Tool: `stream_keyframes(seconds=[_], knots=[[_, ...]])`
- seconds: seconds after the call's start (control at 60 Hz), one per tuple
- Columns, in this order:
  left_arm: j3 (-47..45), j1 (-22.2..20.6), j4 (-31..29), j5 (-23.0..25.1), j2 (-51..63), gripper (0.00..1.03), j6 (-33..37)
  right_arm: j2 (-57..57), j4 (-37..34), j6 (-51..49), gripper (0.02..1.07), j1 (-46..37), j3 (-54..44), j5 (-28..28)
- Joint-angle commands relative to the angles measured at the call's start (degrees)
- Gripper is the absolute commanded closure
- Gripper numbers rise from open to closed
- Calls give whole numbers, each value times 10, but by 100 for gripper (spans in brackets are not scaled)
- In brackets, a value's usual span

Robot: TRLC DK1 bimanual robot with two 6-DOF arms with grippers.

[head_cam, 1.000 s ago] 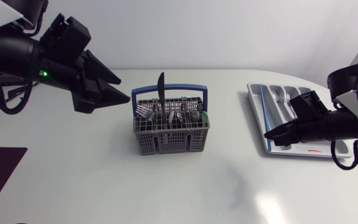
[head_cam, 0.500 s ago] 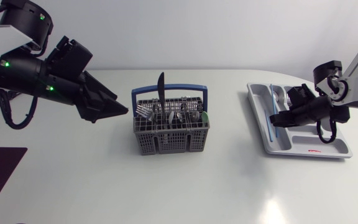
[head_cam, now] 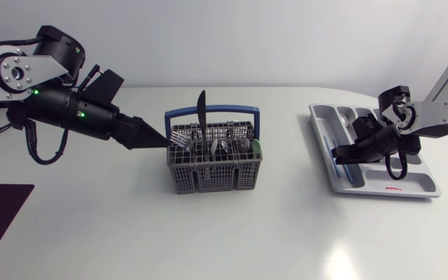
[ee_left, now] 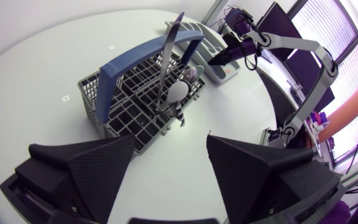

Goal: Unload the cutlery basket into the drawer organizer.

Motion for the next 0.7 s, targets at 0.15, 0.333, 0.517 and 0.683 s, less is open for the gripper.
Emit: stream_keyframes(seconds=[0.15,0.333,0.517,0.683], knots=[[46,-7,-7,27,30,19,-31,-61,-12,17,11,25,-25,11],[58,-28,-3,27,52,31,-40,-136,-40,28,11,64,-45,16],[61,-32,-2,26,66,62,-47,-188,-58,41,11,105,-59,20],[61,-32,10,20,72,79,-51,-216,-69,48,11,135,-70,29]])
